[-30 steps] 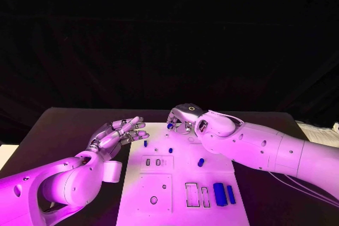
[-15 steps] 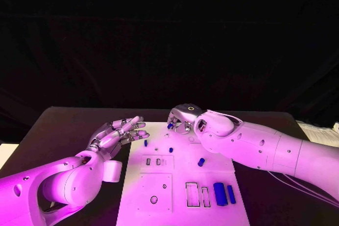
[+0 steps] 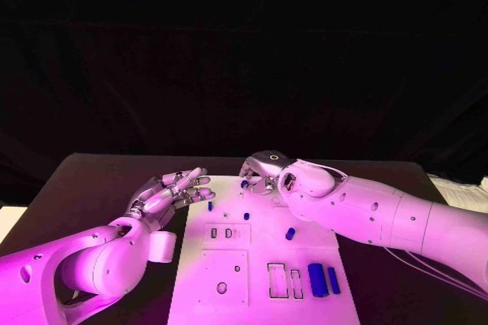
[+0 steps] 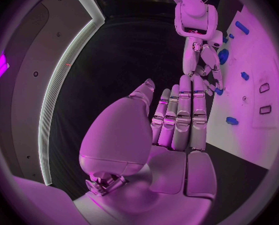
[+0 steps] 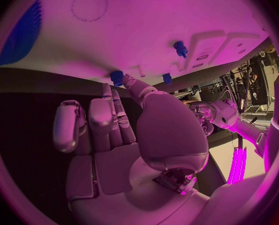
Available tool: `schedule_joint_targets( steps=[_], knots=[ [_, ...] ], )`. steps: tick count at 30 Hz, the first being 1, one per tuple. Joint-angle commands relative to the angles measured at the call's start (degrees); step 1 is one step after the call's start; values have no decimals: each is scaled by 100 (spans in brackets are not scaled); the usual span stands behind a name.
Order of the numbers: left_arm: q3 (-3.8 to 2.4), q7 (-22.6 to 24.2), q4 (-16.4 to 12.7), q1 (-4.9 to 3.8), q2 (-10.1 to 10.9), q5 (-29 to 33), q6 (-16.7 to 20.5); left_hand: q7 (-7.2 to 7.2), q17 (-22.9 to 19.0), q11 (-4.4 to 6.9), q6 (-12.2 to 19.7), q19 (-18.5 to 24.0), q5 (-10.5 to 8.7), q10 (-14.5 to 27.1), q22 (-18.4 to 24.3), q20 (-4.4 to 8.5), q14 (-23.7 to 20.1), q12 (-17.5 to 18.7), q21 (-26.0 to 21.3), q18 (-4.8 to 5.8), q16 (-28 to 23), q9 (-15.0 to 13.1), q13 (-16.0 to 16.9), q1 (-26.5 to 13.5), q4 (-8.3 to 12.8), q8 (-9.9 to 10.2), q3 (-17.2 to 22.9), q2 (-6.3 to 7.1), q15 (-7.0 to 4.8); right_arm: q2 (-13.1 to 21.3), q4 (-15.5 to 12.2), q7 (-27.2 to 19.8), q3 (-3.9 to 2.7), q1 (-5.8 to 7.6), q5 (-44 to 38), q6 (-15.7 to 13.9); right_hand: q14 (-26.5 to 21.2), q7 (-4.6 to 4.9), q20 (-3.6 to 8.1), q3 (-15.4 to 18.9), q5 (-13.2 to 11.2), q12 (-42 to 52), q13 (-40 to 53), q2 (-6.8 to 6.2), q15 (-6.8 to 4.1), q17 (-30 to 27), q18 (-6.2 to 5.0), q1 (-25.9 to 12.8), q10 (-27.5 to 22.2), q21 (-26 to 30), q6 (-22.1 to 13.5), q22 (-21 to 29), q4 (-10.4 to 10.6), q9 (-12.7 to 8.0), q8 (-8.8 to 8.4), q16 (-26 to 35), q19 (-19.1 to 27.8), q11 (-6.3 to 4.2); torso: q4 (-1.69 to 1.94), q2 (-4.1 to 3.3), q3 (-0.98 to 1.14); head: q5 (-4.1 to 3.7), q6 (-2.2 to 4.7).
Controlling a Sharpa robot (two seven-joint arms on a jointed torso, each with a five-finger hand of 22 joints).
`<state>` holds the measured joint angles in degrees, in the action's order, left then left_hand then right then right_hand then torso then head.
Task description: Assemble the parts on the task board
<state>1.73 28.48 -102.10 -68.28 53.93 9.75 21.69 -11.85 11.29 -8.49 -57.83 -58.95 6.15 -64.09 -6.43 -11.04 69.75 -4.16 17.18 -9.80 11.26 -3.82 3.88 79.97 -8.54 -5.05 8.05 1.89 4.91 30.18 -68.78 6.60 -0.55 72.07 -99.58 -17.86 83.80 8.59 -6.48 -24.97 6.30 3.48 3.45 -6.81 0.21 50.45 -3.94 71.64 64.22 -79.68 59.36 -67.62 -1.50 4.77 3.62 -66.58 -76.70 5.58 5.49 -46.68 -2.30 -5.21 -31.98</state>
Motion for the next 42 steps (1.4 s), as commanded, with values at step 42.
schedule_joint_targets(
  steps=[42],
  knots=[
    [-3, 1, 29, -9, 49, 74, -62, -33, 15, -12, 19, 22, 1, 29, 14, -31, -25, 43, -20, -64, -37, 6, -5, -45, 41, 46, 16, -13, 26, 1840, -1139, 752, -169, 3, 1618, 858, 413, -61, 160, 2153, 478, 6308, 6714, -208, -158, 2803, 216, 717, 1762, -733, -460, -1487, 1423, -32, 170, -1781, -852, -277, -140, 38, 11, -4, 42]
  ],
)
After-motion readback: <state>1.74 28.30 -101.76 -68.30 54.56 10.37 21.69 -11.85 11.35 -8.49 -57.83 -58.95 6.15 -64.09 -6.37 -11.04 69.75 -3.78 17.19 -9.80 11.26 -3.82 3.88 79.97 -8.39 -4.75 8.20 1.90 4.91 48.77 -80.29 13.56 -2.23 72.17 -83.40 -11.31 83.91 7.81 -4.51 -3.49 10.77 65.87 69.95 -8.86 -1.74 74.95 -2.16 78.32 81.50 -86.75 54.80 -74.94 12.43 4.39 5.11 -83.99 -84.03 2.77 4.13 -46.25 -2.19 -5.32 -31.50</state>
